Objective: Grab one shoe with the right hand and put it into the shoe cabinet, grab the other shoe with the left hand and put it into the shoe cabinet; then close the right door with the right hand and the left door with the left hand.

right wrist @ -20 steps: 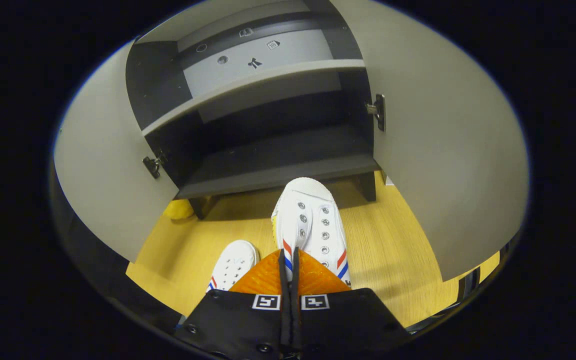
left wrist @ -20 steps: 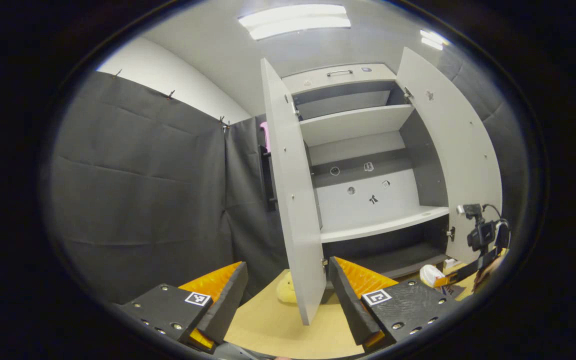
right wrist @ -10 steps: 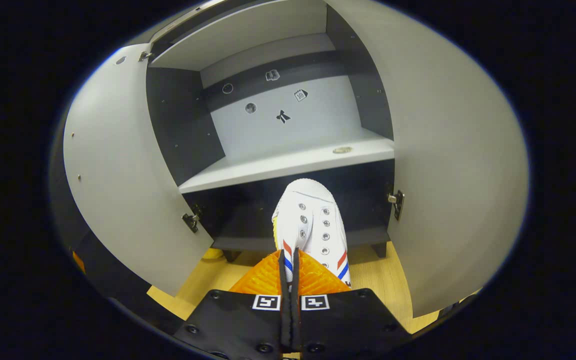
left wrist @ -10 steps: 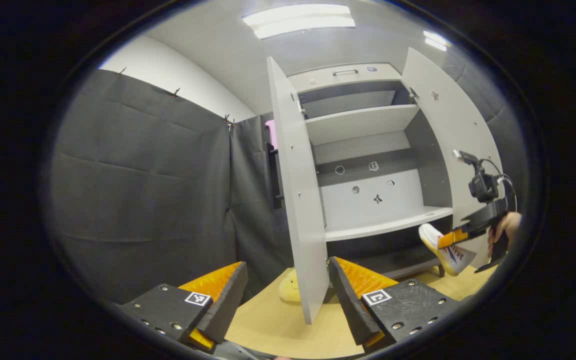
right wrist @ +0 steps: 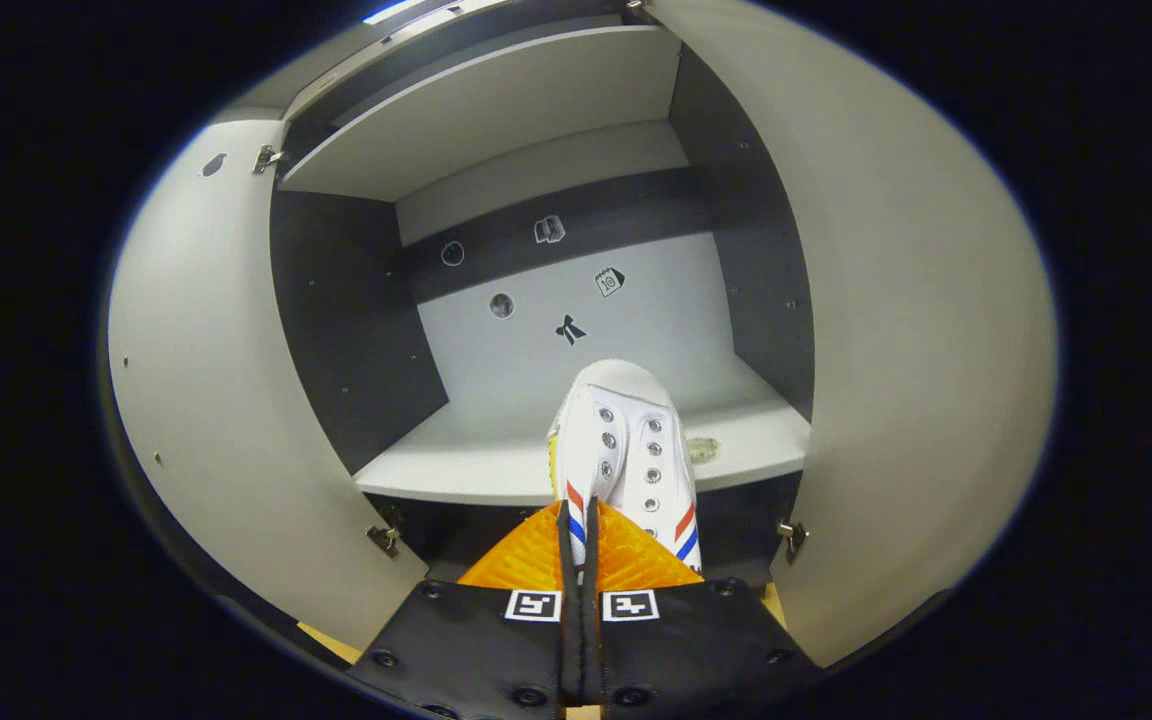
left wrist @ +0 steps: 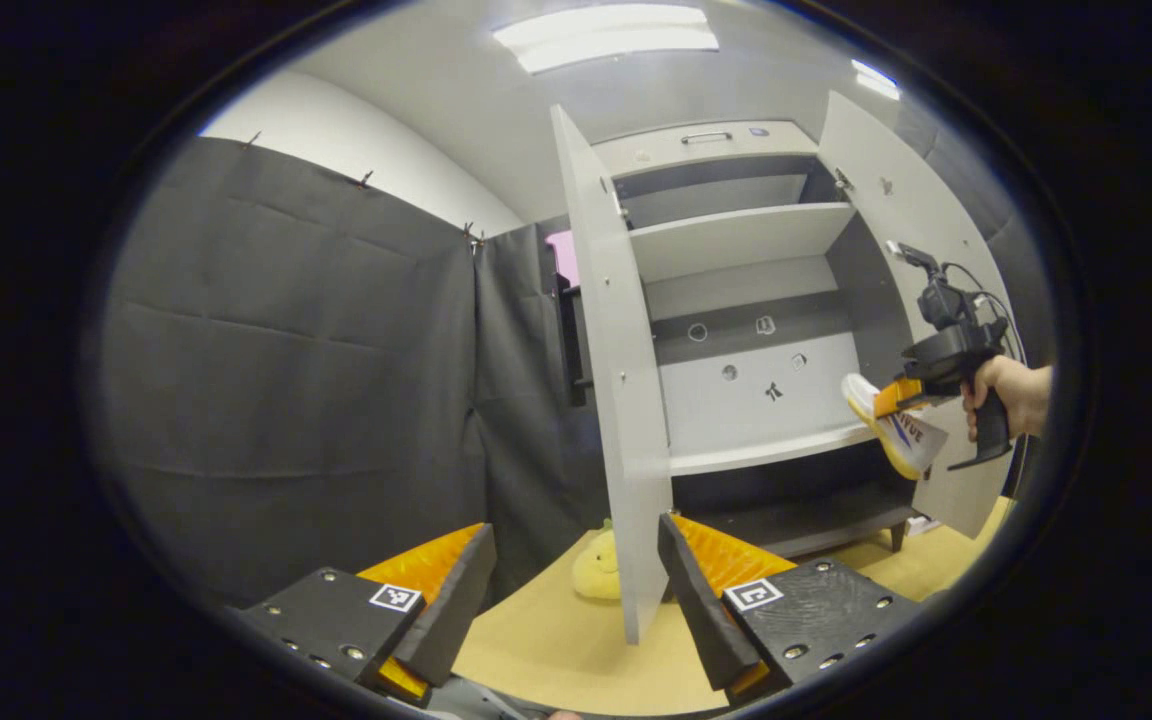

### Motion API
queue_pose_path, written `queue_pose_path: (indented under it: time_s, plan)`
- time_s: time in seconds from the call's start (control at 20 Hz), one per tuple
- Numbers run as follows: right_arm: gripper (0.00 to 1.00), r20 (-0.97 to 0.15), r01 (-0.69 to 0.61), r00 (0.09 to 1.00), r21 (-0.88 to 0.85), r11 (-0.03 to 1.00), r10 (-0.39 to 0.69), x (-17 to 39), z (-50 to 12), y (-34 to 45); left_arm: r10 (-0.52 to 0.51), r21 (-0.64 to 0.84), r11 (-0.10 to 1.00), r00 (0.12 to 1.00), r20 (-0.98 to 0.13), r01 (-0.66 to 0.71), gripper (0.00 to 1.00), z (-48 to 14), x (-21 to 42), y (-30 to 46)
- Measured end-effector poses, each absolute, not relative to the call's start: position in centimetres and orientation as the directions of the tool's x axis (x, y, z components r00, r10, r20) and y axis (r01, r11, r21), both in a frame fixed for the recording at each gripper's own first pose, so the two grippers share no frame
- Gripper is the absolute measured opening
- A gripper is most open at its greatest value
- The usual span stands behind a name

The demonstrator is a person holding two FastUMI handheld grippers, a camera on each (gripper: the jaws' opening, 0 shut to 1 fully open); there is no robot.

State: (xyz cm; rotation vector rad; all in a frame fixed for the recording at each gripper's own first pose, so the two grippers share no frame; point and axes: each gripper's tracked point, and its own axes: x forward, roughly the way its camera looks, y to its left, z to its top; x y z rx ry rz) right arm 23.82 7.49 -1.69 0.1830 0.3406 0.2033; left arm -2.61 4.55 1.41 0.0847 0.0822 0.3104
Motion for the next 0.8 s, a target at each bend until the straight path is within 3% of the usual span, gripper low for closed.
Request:
queue_pose_path:
  time_s: [0.8]
  plan:
    - [0.01,-0.274,-0.119,0.952,0.077,0.99,0.136,38.3,1.8,8.7,0.439,0.156,0.893,0.895,-0.084,-0.423,0.92,1.2,-4.0,7.3]
